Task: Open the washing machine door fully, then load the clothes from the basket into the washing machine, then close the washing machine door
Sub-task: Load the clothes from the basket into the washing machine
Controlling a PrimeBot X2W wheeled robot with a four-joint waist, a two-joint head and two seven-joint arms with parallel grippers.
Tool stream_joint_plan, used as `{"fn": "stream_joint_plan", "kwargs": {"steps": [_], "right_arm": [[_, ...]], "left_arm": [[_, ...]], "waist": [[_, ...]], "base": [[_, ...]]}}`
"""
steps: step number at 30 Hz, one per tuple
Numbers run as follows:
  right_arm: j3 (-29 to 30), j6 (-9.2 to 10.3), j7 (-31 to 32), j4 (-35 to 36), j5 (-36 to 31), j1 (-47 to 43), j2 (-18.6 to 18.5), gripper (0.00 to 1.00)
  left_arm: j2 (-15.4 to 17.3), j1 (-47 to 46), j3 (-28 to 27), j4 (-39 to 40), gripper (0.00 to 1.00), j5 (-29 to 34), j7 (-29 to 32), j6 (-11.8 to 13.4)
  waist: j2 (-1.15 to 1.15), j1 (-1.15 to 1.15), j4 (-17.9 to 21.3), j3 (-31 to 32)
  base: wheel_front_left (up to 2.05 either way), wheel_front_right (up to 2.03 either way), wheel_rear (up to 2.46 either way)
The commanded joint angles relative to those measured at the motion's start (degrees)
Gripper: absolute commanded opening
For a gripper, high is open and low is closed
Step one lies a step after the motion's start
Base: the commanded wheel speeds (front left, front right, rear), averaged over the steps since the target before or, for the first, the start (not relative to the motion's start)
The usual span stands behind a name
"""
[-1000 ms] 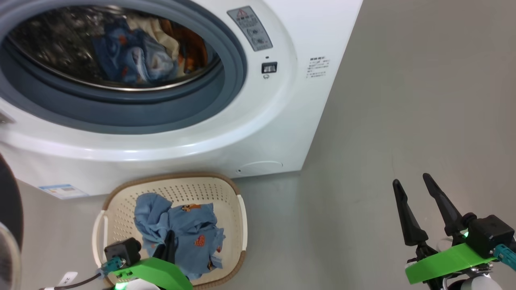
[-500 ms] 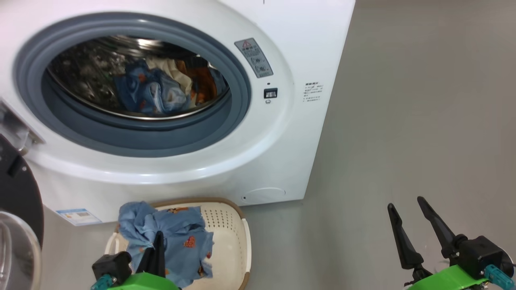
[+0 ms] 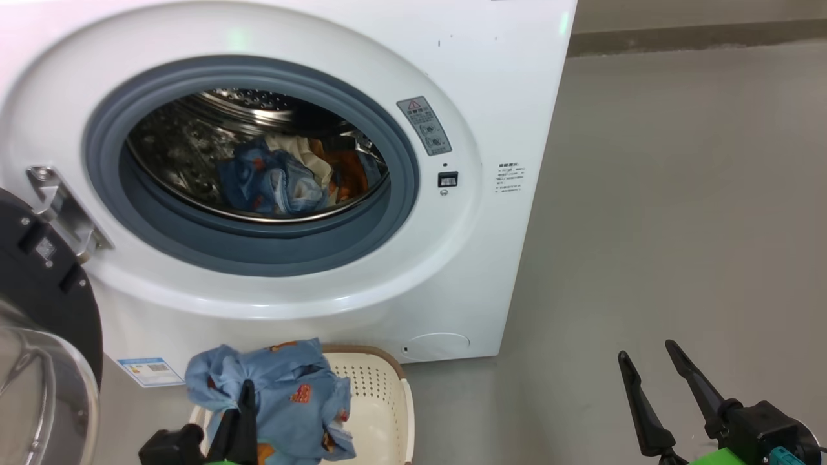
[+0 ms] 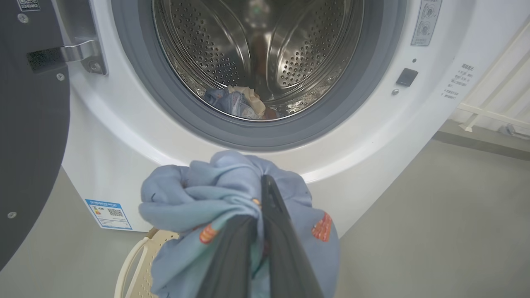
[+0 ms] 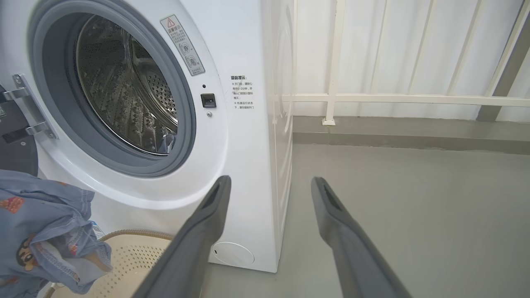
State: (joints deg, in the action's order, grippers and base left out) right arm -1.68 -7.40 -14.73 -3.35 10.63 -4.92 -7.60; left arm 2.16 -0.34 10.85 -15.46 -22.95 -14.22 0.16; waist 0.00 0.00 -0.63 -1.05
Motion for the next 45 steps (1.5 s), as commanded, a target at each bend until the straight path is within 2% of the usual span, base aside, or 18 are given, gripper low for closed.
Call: {"fn": "stream_joint_plan", "kwargs": {"steps": [1,18,28,38,45], "right_arm": [[-1.44,-0.09,-0.27,1.62,-0.61,-0.06,-0.67,1.00],[-0.77,-0.09,-0.27,0.69,-2.31,-1.59,-1.20,1.00],[-1.98,-0.09,-0.27,0.08,-2.17,-2.01,-0.75,1.00],[-2.81,-0.09,-0.27,0.33,-1.39,-0.15,-0.79,1.00],[-3.38,-0.09,-0.27,0.70,-0.39,2.44,-1.35,1.00]], "left_arm": [[0.72,-0.26,-2.28,2.24,0.00,0.72,-0.77,-0.24],[0.72,2.75,-3.81,7.89,0.00,3.86,-0.78,-1.21],[0.72,2.73,-4.19,8.46,0.00,4.58,-0.78,-1.78],[0.98,-7.95,-6.68,6.24,0.00,5.36,-0.78,-3.02],[2.39,-20.04,-7.93,-0.62,0.00,6.49,-0.78,-4.13]], "waist": [[0.00,0.00,-0.37,0.55],[0.00,0.00,-0.03,1.91],[0.00,0.00,1.32,1.99],[0.00,0.00,3.16,-2.39],[0.00,0.00,4.91,-7.26]], "base": [[0.00,0.00,0.00],[0.00,0.00,0.00],[0.00,0.00,0.00],[0.00,0.00,0.00],[0.00,0.00,0.00]]}}
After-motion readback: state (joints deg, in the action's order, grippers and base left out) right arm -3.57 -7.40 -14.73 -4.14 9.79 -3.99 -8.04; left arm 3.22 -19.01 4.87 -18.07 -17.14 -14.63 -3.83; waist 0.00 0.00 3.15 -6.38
